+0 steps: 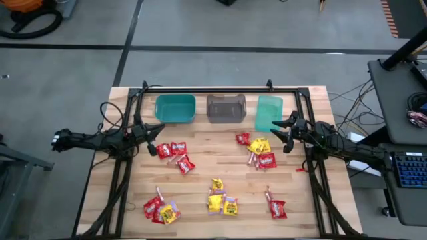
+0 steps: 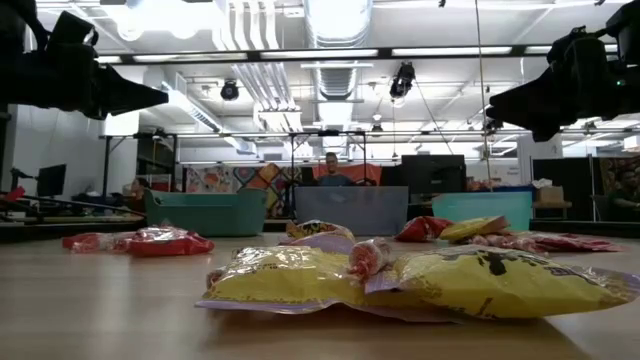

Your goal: Sort candy

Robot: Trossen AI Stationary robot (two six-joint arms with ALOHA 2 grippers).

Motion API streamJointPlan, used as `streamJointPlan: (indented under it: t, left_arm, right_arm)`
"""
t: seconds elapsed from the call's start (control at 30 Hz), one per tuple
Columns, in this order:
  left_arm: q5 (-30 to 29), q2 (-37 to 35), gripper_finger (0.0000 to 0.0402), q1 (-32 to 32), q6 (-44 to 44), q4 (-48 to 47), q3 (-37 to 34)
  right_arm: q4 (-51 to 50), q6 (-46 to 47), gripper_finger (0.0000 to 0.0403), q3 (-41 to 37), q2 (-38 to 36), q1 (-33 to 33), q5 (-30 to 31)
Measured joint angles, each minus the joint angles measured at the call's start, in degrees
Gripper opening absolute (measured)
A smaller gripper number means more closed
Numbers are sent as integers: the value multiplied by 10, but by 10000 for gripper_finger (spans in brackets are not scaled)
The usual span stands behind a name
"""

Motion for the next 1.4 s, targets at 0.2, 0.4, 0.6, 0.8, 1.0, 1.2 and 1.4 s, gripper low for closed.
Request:
streamJointPlan:
  t: [0.2, 0.4, 0.6, 0.8, 1.0, 1.2, 1.4]
  left_arm:
    - [0, 0, 7, 0, 0, 0, 0]
    - [0, 0, 7, 0, 0, 0, 0]
    - [0, 0, 7, 0, 0, 0, 0]
    - [0, 0, 7, 0, 0, 0, 0]
    - [53, 5, 7, 1, -253, 133, -3]
    - [21, 3, 6, 2, -168, 190, -3]
    - [20, 4, 6, 2, -183, 198, -4]
  right_arm:
    - [0, -1, 173, 0, 0, 0, 0]
    - [0, -1, 173, 0, 0, 0, 0]
    - [0, 0, 173, 0, 0, 0, 0]
    - [0, 0, 173, 0, 0, 0, 0]
    - [0, -1, 173, 0, 0, 0, 0]
    - [-2, -1, 173, 0, 0, 0, 0]
    - [-2, 2, 173, 0, 0, 0, 0]
